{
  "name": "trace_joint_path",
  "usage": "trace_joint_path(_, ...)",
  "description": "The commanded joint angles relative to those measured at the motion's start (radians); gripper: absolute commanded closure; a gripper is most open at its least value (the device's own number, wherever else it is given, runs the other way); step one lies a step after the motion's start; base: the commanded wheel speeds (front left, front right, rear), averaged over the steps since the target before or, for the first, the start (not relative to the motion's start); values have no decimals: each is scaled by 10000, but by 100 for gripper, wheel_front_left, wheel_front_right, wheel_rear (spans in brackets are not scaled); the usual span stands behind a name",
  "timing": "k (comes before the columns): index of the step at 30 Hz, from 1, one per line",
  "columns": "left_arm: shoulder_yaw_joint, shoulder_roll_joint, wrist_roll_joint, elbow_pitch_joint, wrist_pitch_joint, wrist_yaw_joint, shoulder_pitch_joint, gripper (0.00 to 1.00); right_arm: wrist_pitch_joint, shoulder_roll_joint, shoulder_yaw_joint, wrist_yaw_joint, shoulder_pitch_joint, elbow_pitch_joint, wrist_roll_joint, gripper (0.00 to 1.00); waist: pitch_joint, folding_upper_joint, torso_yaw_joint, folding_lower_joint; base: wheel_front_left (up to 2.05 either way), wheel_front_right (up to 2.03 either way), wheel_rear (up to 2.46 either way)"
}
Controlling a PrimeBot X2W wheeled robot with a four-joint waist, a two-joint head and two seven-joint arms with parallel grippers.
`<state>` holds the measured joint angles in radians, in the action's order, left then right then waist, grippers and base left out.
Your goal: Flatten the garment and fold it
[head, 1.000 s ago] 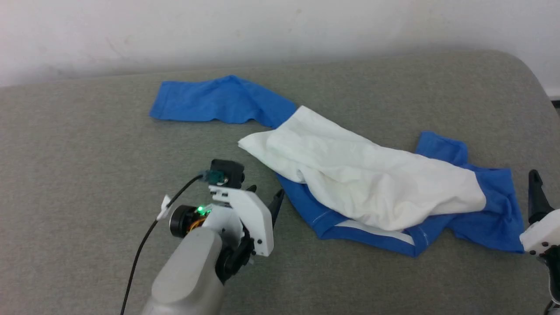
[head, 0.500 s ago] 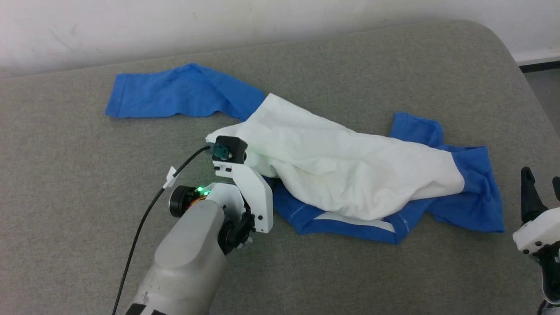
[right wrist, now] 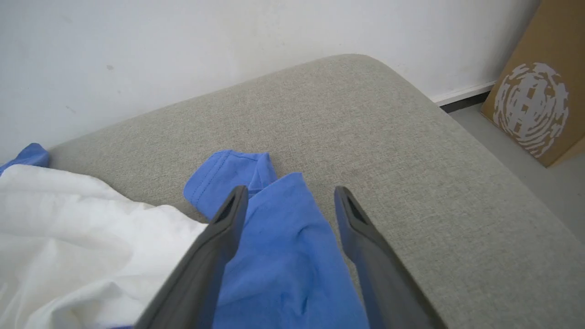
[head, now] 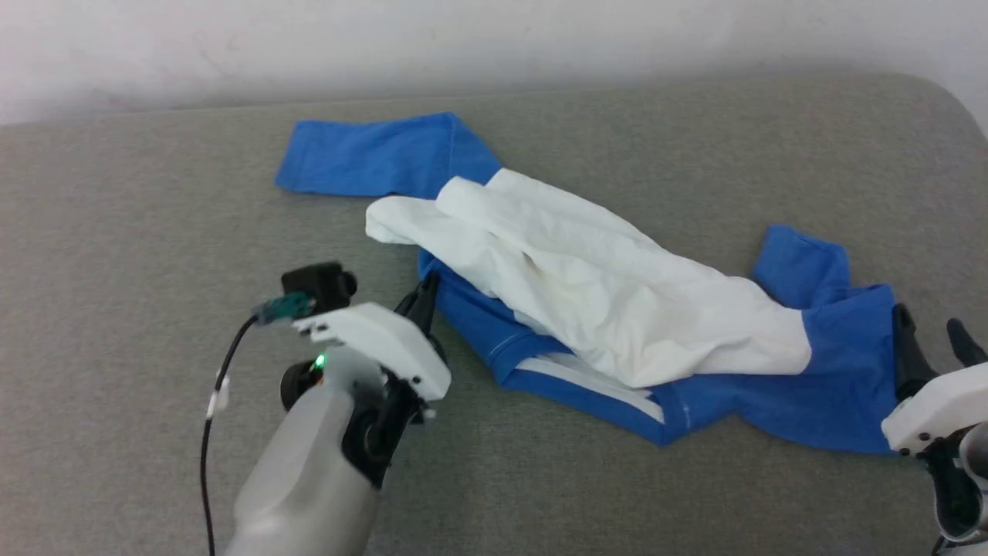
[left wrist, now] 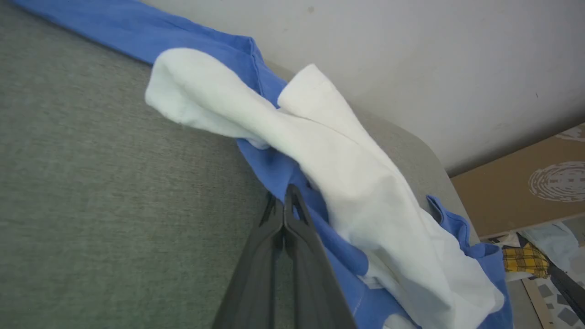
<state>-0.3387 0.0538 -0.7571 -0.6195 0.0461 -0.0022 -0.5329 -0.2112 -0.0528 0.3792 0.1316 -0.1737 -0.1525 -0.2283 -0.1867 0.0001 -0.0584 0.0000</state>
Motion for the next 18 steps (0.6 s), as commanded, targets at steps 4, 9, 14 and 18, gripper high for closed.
trace_joint_path(4, 597, 267, -420, 1231, -493, 476, 1593, 100, -120, 26, -311, -9, 259, -211, -27, 0, 569, -1, 998, 0, 0, 0, 0)
trace_joint_path(9, 985, 399, -714, 2372, -562, 1215, 3492, 100, -215, 26, -707, -9, 366, -298, -104, 0, 674, -1, 1312, 0, 0, 0, 0)
trace_joint_path(14, 971, 334, -1008, 3072, -256, 1706, 4964, 100, -257, 26, -865, -9, 489, -346, -145, 0, 783, -1, 1453, 0, 0, 0, 0)
trace_joint_path(18, 973, 288, -1207, 3724, -209, 1710, 5225, 7, -290, 26, -906, -9, 584, -346, -132, 0, 888, -1, 1519, 0, 0, 0, 0)
